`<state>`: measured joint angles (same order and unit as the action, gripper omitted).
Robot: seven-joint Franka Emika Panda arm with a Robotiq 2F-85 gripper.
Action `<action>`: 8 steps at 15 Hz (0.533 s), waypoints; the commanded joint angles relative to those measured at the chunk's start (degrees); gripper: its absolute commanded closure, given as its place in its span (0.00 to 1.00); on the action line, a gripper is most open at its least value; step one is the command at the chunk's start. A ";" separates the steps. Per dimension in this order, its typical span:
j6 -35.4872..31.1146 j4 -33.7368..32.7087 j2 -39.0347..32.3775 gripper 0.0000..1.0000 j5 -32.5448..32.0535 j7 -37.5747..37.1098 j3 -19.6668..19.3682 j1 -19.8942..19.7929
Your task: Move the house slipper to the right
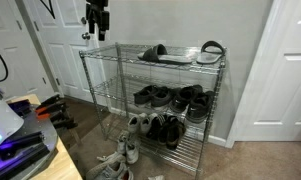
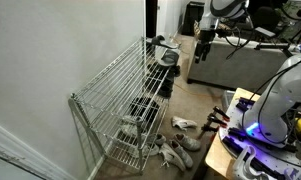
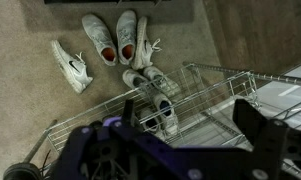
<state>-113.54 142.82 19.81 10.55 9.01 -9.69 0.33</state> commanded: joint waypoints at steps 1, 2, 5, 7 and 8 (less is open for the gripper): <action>0.16 -0.08 -0.09 0.00 0.39 0.35 1.17 -1.24; 0.16 -0.08 -0.09 0.00 0.39 0.35 1.17 -1.24; 0.45 -0.10 -0.19 0.00 0.07 0.94 1.29 -1.38; 0.39 -0.11 -0.25 0.00 -0.34 0.56 1.49 -1.48; 0.46 -0.36 -0.13 0.00 -0.28 0.35 1.64 -1.41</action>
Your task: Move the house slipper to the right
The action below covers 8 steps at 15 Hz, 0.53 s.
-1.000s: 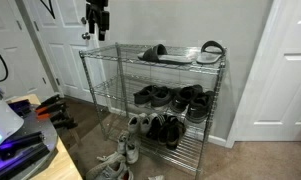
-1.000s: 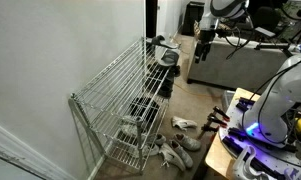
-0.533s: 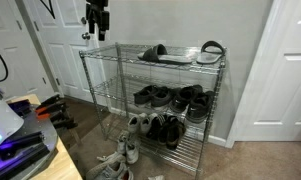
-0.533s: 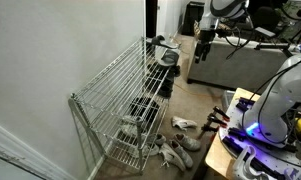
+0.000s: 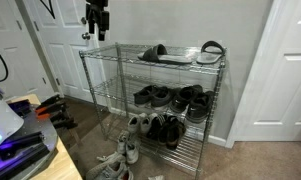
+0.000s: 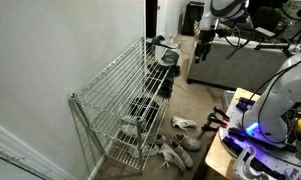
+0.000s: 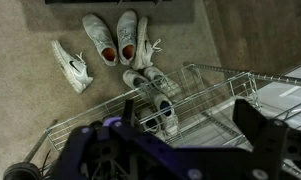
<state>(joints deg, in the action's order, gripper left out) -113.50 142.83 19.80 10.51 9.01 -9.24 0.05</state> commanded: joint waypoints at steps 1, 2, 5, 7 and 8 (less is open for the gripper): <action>0.22 -0.56 0.14 0.00 -0.36 -0.06 1.44 -1.11; 0.50 -1.26 0.39 0.00 -0.19 -0.22 1.67 -0.95; -0.25 -3.35 1.44 0.00 -0.62 -0.80 2.87 -0.68; -1.50 -5.93 1.42 0.00 -1.28 -1.08 3.89 -0.53; -1.96 -7.74 0.85 0.00 -1.42 -1.10 4.23 -0.45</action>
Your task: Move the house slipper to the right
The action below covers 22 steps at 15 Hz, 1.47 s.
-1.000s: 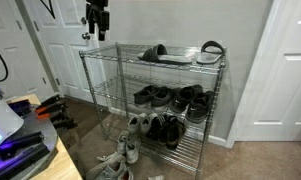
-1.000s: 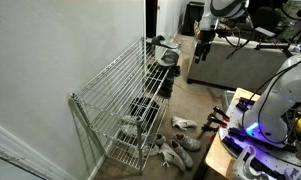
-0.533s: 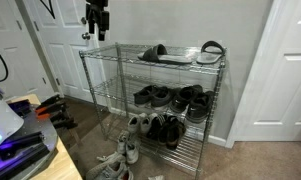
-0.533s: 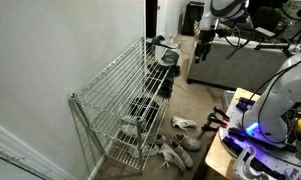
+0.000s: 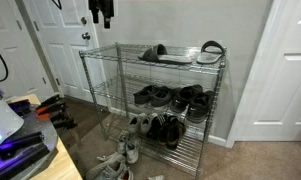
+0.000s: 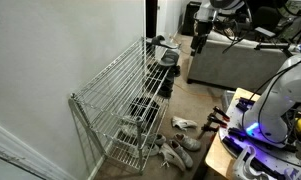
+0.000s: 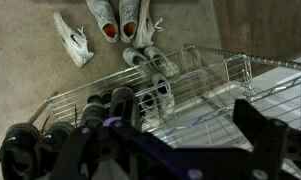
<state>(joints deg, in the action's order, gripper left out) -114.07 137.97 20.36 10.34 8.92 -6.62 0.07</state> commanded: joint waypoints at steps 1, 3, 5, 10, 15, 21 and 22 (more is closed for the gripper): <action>-1.98 -4.17 -0.16 0.00 -1.38 -1.09 1.86 -0.47; -3.10 -7.58 -1.84 0.00 -1.05 -1.28 2.03 -0.47; -4.52 -11.13 -3.98 0.00 -0.56 -1.62 1.99 -0.46; -10.63 -19.79 -9.76 0.00 -2.70 -4.92 2.25 -1.47; -16.02 -22.87 -12.85 0.00 -11.39 -13.57 2.55 -3.59; -15.79 -22.82 -13.30 0.00 -12.94 -15.71 1.87 -4.22; -15.79 -22.82 -13.43 0.00 -12.94 -15.80 1.77 -4.29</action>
<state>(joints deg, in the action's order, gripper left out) -130.05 115.32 6.96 -2.72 -7.00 -5.27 -3.77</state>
